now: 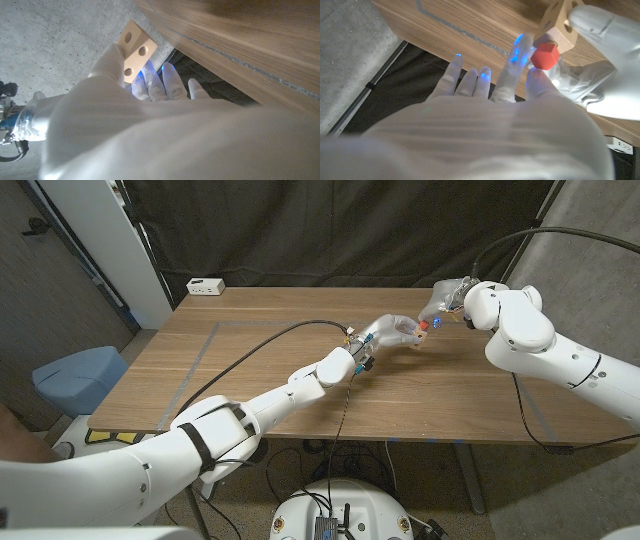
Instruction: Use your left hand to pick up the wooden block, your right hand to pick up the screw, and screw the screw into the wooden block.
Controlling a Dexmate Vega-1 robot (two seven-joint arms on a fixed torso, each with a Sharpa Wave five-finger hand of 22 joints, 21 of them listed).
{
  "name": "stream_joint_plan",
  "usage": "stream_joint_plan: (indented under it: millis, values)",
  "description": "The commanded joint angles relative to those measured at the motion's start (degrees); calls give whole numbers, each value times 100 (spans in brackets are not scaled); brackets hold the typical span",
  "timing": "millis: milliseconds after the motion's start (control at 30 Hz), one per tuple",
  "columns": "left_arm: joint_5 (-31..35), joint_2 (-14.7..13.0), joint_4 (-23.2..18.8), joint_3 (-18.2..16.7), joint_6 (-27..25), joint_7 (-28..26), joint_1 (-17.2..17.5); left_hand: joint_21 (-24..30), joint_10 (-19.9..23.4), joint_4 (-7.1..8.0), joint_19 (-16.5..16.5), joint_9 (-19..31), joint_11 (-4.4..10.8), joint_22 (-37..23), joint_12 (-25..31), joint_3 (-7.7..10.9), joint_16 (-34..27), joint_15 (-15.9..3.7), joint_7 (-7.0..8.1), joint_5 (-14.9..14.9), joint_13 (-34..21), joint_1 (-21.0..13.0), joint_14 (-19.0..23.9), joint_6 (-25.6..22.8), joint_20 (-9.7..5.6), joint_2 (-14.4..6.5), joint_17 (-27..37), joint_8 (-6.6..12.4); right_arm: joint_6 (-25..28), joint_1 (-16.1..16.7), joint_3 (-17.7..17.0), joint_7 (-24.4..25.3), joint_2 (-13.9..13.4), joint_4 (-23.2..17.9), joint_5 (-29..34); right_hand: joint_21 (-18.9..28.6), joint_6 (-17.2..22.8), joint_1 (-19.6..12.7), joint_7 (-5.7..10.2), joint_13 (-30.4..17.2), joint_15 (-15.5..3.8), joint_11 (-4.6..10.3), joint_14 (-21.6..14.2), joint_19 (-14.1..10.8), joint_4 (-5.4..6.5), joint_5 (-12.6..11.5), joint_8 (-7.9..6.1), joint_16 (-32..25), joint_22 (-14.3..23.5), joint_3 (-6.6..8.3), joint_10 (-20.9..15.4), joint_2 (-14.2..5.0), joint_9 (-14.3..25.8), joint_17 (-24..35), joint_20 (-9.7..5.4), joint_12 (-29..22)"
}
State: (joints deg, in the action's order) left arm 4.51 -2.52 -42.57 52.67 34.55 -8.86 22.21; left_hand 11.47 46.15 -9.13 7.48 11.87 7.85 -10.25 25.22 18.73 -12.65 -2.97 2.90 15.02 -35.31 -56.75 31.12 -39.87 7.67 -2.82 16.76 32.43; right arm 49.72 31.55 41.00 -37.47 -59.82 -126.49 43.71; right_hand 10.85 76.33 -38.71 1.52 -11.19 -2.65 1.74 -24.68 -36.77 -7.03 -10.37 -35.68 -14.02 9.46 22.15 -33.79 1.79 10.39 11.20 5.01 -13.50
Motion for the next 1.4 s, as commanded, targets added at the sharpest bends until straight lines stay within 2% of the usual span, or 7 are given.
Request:
stream_joint_plan:
  millis: [33,367,733,967,1100,1267,1400]
  values:
    - [37,-40,-89,-18,-3,-61,45,9,517,30,-1,17,459,-11,299,33,-24,-539,361,-15,-89,-75,49,-1166,-24,-107,-8,161,84,130,-109,-158,-17,-120,248,-11,-85,124,-25,2,-81,-21,-49,-2,26,15,82,16,15,-45,1,23,7,7,21,30]
    - [67,-56,-119,-42,32,-148,72,9,542,41,1,13,459,-11,297,40,-20,-521,361,-34,-71,-65,45,-1174,-21,-115,-8,161,197,428,-464,119,-49,-294,119,-13,-408,397,-64,-2,-19,-263,-51,12,103,-5,287,44,17,-134,42,33,25,22,32,102]
    - [79,-29,-16,-76,92,-268,52,9,525,47,1,10,460,-11,290,44,-16,-532,351,-50,-72,-53,44,-1168,-23,-112,-9,156,316,869,-998,950,-78,-461,-623,40,-883,729,-343,-11,165,-590,-183,-259,194,-45,586,67,9,-195,46,-33,54,17,-193,151]
    - [65,36,165,-101,226,-381,-5,7,533,46,-2,8,461,-11,287,49,-14,-530,351,-62,-63,-50,49,-1162,-23,-107,-13,150,479,1247,-1307,1811,-21,-533,-1074,27,-1272,781,-387,-17,232,-606,-252,-301,172,-64,794,86,8,-185,47,-58,66,1,-199,165]
    - [40,120,392,-104,354,-436,-79,10,547,50,4,7,462,-11,292,51,-12,-535,342,-68,-63,-43,49,-1172,-29,-109,-13,153,465,1651,-1695,2535,135,-528,-1515,16,-1440,804,-404,-20,272,-648,-267,-307,154,-73,894,107,8,-175,84,-71,72,-5,-191,185]
    - [7,242,742,-94,555,-511,-198,12,555,49,11,6,465,-11,297,54,-9,-536,344,-73,-66,-44,42,-1164,-29,-112,-13,148,17,2188,-2408,3220,356,-407,-2434,2,-1649,830,-484,-23,280,-688,-257,-297,144,-79,1010,126,8,-170,156,-102,78,-1,-227,214]
    - [-46,355,1055,-82,708,-548,-308,11,555,48,11,6,465,-11,295,59,-12,-538,347,-78,-64,-49,46,-1163,-20,-118,-11,146,-245,2471,-2663,3796,498,-314,-2832,-15,-1896,845,-513,-26,324,-703,-225,-266,119,-82,1149,152,8,-174,208,-115,81,2,-294,227]
